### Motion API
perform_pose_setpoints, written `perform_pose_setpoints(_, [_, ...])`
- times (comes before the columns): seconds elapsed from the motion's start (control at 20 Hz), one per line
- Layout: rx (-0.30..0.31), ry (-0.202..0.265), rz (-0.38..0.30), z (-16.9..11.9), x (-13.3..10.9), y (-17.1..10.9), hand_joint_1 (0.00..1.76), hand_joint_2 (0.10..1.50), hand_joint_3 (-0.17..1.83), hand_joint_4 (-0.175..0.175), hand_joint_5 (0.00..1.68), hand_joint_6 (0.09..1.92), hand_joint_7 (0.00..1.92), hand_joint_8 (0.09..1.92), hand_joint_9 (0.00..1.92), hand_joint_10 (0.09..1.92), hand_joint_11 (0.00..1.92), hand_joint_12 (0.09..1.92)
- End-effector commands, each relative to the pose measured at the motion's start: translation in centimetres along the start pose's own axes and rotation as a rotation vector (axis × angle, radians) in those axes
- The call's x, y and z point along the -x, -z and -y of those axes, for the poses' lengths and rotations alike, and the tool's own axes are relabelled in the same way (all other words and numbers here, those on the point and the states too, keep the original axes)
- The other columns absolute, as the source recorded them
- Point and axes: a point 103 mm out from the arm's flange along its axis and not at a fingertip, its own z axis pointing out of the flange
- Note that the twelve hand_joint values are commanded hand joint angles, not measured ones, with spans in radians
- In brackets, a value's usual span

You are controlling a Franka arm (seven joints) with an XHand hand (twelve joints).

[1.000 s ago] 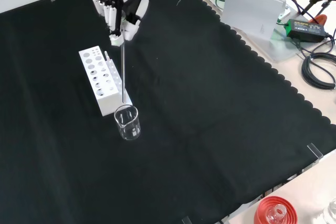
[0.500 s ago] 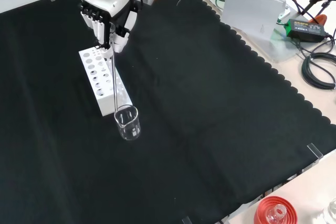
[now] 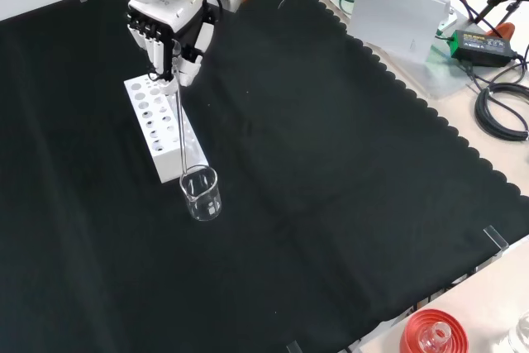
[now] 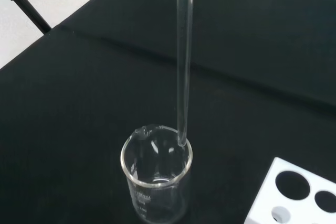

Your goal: Stir in the beaker to the left of the white test tube rack with the glass rod.

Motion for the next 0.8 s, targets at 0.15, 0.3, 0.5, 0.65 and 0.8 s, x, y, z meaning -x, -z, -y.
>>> perform_pose_setpoints(0.15, [-0.004, 0.014, 0.002, 0.0, -0.4, -2.1, 1.23, 1.04, -0.17, -0.175, 1.41, 0.28, 1.74, 0.4, 1.85, 0.37, 1.67, 0.73])
perform_pose_setpoints(0.3, [-0.009, 0.021, -0.002, -0.3, -0.7, -3.3, 1.23, 1.04, -0.17, -0.175, 1.41, 0.28, 1.74, 0.4, 1.85, 0.37, 1.67, 0.73])
perform_pose_setpoints(0.5, [-0.019, 0.033, -0.011, -0.8, -0.8, -4.5, 1.23, 1.04, -0.17, -0.175, 1.41, 0.28, 1.74, 0.4, 1.85, 0.37, 1.67, 0.73])
perform_pose_setpoints(0.65, [-0.023, 0.041, -0.018, -1.2, -0.9, -5.2, 1.23, 1.04, -0.17, -0.175, 1.41, 0.28, 1.74, 0.4, 1.85, 0.37, 1.67, 0.73])
perform_pose_setpoints(0.8, [-0.029, 0.051, -0.022, -1.5, -1.3, -6.0, 1.23, 1.04, -0.17, -0.175, 1.41, 0.28, 1.74, 0.4, 1.85, 0.37, 1.67, 0.73])
